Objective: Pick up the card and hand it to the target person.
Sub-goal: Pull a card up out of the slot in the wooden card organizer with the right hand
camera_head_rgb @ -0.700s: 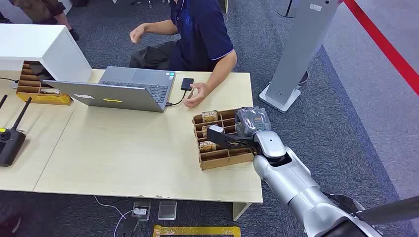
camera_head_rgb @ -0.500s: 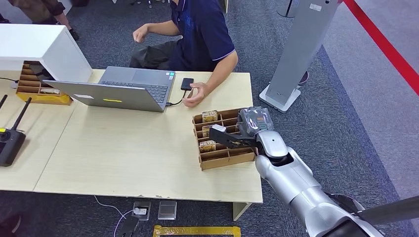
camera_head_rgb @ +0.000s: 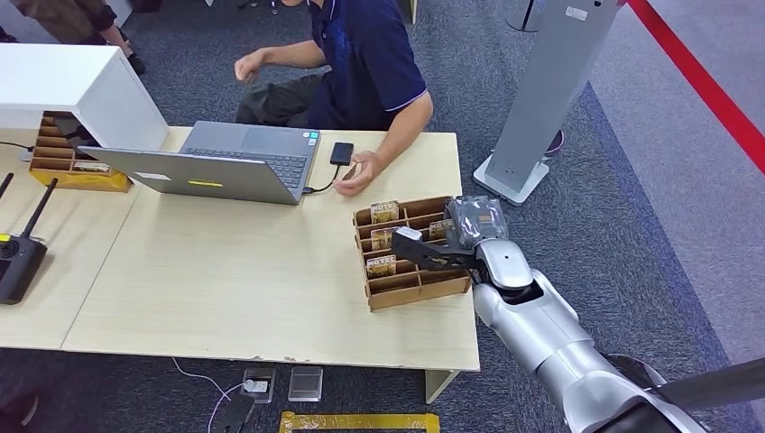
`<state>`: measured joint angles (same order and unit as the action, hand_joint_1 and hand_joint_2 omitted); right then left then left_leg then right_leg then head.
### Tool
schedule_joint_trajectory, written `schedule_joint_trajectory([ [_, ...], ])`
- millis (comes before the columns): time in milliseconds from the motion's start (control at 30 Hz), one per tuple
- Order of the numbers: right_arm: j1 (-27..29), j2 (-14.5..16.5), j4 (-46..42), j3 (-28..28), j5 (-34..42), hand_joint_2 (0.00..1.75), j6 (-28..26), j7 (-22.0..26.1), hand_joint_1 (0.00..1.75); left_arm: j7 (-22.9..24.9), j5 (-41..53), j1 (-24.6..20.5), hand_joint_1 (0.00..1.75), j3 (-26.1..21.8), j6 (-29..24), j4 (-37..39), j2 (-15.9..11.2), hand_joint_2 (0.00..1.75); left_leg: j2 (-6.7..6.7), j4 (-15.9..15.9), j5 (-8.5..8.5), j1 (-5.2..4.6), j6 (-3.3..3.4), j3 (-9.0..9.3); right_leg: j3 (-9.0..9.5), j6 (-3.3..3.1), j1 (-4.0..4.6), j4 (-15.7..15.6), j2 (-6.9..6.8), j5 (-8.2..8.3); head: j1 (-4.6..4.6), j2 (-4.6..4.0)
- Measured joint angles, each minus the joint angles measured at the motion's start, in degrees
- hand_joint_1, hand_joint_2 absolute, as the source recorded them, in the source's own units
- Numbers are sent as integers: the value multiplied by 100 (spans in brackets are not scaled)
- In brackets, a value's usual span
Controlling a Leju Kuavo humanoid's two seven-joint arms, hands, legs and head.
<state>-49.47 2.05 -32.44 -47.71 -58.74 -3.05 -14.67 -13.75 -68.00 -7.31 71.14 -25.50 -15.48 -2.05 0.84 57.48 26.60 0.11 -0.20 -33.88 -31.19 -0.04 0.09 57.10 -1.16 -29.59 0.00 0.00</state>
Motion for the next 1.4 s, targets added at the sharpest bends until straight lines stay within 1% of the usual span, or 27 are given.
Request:
schedule_joint_trajectory([
  [400, -6, 66, 13, 102, 45, 175, -31, 140, 128, 11, 5, 0, 0, -20, -30, 13, 21, 0, 4, 2, 0, -1, 1, -2, -3, 1, 0, 2, 5, 2, 0, 0],
  [767, 77, -26, -304, 286, 254, 175, -43, 181, 134, 21, 63, -5, 0, -5, 5, 35, 25, 0, -1, -2, -2, -1, -1, 4, 3, 1, -1, -1, 3, 2, 0, 0],
  [900, 103, -86, -495, 329, 301, 175, -44, 180, 140, 27, 85, -5, 0, -1, 25, 41, 21, 0, -2, -4, -2, -1, 0, 7, 6, 2, -2, -3, 4, 1, 0, 0],
  [1000, 133, -152, -732, 373, 355, 175, -21, 181, 143, 35, 104, -5, 0, -7, 33, 46, 17, 0, -2, 0, -1, -1, 1, 1, 0, 2, -1, 0, 2, 1, 0, 0],
  [1167, 210, -270, -1296, 492, 713, 175, 162, 319, 142, 46, 113, -3, 0, -32, 34, 50, 6, 0, -3, 0, -1, -1, 0, 1, 1, 2, -1, 0, 1, 0, 0, 0],
  [1333, 358, -518, -2141, 557, 1131, 175, 439, 276, 145, 24, 146, -4, 0, -40, 67, 57, -16, 0, -8, 2, 0, 0, 0, -2, -1, 1, 0, 1, -6, -2, 0, 0],
  [1400, 419, -645, -2495, 566, 1269, 175, 532, 222, 150, 17, 175, -6, 0, -27, 88, 59, -31, 0, -8, 5, -1, 1, 1, -9, -7, 1, 1, 3, -8, -1, 0, 0],
])
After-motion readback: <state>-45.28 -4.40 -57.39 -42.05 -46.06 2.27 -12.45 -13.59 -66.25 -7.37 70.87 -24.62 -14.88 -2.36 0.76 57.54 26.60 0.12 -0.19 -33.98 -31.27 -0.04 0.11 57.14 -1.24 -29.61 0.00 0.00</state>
